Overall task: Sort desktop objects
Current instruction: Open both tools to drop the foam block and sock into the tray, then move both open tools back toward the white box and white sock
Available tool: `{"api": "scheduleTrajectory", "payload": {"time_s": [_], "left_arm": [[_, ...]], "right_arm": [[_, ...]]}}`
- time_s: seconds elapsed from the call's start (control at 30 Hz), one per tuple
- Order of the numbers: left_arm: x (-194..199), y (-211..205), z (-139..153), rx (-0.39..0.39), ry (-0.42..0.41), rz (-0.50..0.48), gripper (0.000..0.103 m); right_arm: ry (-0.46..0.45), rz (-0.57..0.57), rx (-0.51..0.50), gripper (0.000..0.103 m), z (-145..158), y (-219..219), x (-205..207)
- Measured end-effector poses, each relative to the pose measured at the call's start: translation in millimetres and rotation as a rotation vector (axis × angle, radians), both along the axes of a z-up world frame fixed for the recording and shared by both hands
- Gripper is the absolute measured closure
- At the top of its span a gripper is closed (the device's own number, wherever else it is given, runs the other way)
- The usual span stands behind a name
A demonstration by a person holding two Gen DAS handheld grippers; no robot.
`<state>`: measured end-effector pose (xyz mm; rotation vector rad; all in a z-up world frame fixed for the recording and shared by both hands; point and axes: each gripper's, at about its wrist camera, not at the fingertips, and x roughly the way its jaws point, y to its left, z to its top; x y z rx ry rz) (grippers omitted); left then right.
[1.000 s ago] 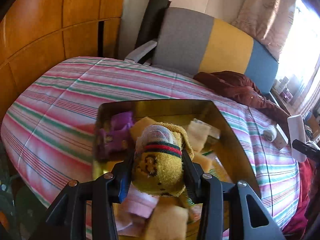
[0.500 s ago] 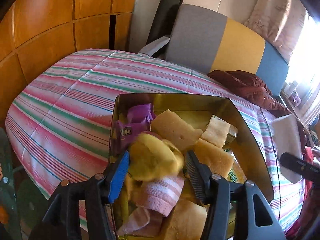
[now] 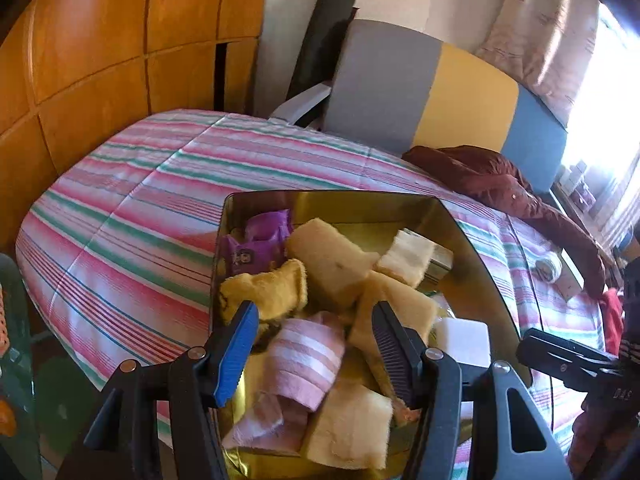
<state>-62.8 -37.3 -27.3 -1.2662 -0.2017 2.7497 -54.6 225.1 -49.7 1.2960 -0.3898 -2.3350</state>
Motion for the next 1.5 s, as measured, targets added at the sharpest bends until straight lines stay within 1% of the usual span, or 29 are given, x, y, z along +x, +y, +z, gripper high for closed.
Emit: {"api": "scheduleTrajectory", "payload": {"time_s": [0.13, 0.37, 0.53, 0.83, 1.03, 1.27, 1.37, 1.5], "left_arm": [[9.6, 17.4, 7.1, -0.048, 0.029, -0.044, 0.043], [24.2, 43.3, 18.2, -0.099, 0.071, -0.109, 0.043], [33.6, 59.4, 21.1, -0.114, 0.085, -0.149, 0.043], [42.6, 84.6, 20.1, -0.13, 0.078, -0.216, 0.043], [49.0, 104.7, 17.8, -0.136, 0.07, -0.269, 0.043], [53.1, 131.7, 14.5, -0.144, 0.066, -0.343, 0.043], [54.2, 142.5, 14.8, -0.137, 0.063, -0.376, 0.043], [54.2, 156.0, 14.3, -0.141, 0.064, -0.409, 0.043]], "right_arm": [[0.025, 0.0, 0.039, 0.015, 1.3, 0.4, 8.4], [0.072, -0.02, 0.086, 0.01, 6.4, 8.2, 17.8], [0.081, -0.048, 0.103, 0.009, 6.4, 22.6, 23.6], [0.103, -0.126, 0.141, 0.006, 10.2, 53.1, 31.5], [0.097, -0.165, 0.169, 0.006, 8.5, 72.2, 35.6], [0.069, -0.233, 0.192, 0.006, 4.0, 101.0, 36.3], [0.053, -0.263, 0.217, 0.003, 2.3, 117.0, 35.6], [0.04, -0.298, 0.229, 0.003, 1.7, 138.1, 34.8]]}}
